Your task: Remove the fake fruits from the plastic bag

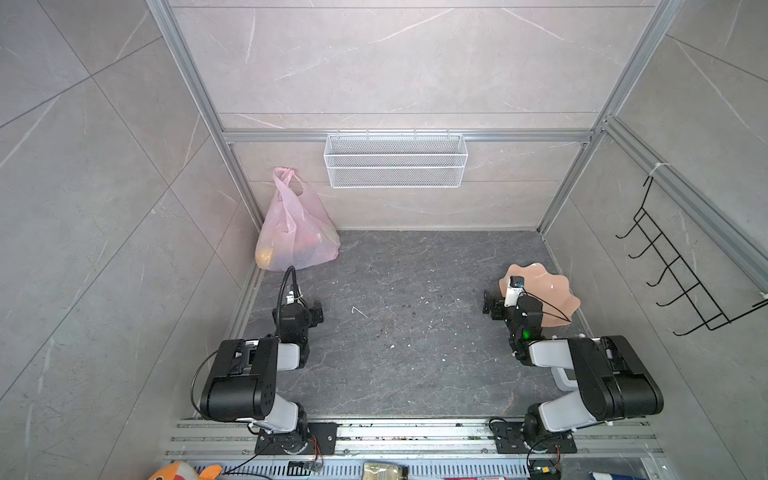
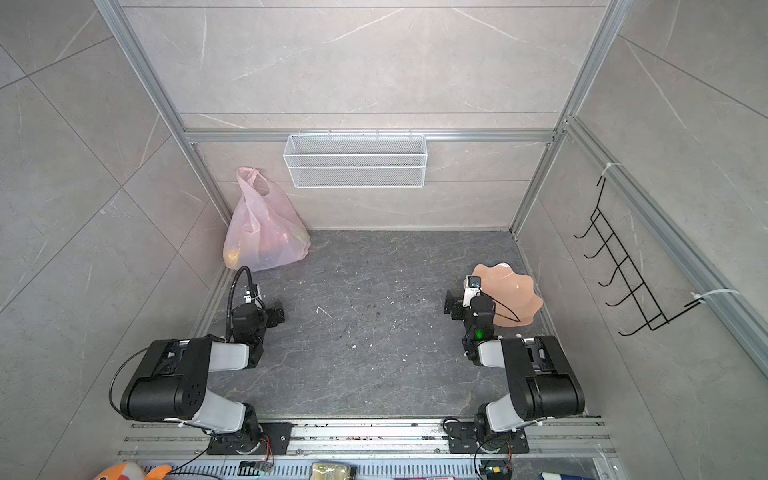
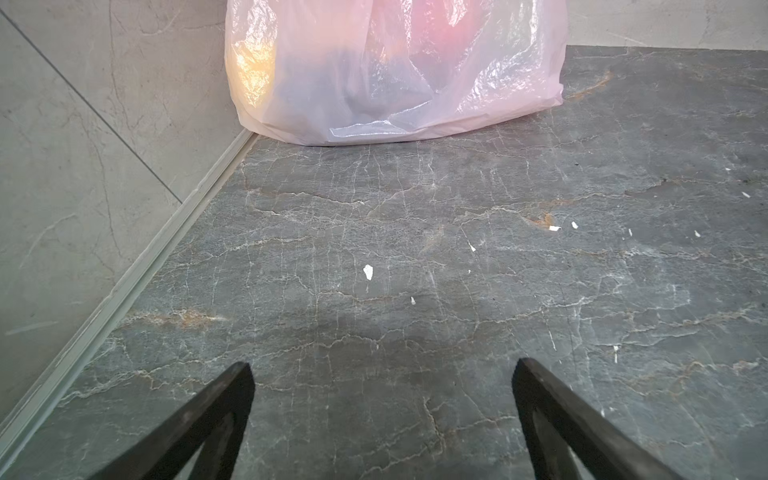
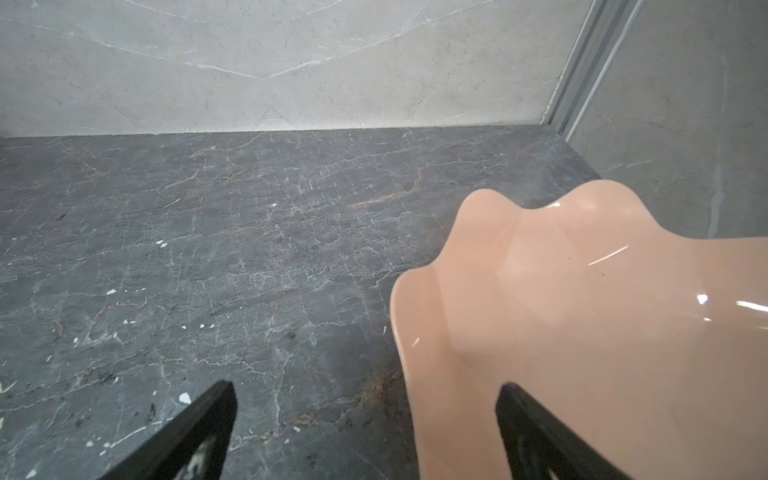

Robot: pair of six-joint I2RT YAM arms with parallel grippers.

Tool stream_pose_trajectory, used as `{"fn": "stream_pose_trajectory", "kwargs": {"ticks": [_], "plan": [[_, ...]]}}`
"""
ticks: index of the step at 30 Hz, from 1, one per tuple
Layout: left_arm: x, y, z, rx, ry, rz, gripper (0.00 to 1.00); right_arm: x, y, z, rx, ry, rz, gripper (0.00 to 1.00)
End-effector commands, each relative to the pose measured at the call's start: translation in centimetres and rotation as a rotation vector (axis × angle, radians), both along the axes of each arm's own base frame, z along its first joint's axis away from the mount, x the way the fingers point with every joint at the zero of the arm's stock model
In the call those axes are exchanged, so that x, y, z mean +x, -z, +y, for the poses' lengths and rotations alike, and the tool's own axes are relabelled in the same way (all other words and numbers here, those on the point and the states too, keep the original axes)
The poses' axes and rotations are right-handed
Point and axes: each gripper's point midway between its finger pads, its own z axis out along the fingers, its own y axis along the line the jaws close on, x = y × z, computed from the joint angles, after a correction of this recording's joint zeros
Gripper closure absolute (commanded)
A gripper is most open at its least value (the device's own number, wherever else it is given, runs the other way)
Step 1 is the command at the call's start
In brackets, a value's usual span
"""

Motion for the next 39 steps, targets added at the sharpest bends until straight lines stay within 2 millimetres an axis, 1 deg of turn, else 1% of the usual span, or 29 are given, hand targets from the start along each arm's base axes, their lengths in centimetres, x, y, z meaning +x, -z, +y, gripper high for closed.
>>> {"fn": "stream_pose_trajectory", "kwargs": {"ticks": [1,29,30,31,33,35,37,39], "plan": [[1.1,-1.9,0.3,-0.015,-0.013,-0.064,0.00,0.0,0.0,0.0,0.000,-0.005,-0.002,0.00],[1.0,-2.0,0.3,-0.014,-0.014,-0.068,0.00,0.0,0.0,0.0,0.003,-0.004,-0.004,0.00],[1.0,-2.3,0.3,-0.005,-0.014,-0.080,0.00,0.0,-0.1,-0.1,0.004,-0.001,-0.009,0.00],[0.8,-2.5,-0.2,-0.006,0.012,-0.084,0.00,0.0,-0.3,-0.1,0.003,0.002,-0.008,0.00],[0.6,-3.1,-1.0,-0.002,0.055,-0.091,0.00,0.0,-0.5,0.3,0.000,-0.026,-0.002,0.00],[0.1,-3.8,-1.0,0.005,0.052,-0.115,0.00,-0.2,-0.8,1.0,-0.004,-0.070,-0.010,0.00],[-0.4,-4.7,-1.2,0.021,0.048,-0.129,0.00,-0.7,-1.4,1.2,-0.004,-0.085,-0.034,0.00],[-0.9,-6.0,-1.8,0.054,0.049,-0.151,0.00,-1.7,-2.2,1.2,-0.007,-0.084,-0.082,0.00]]}}
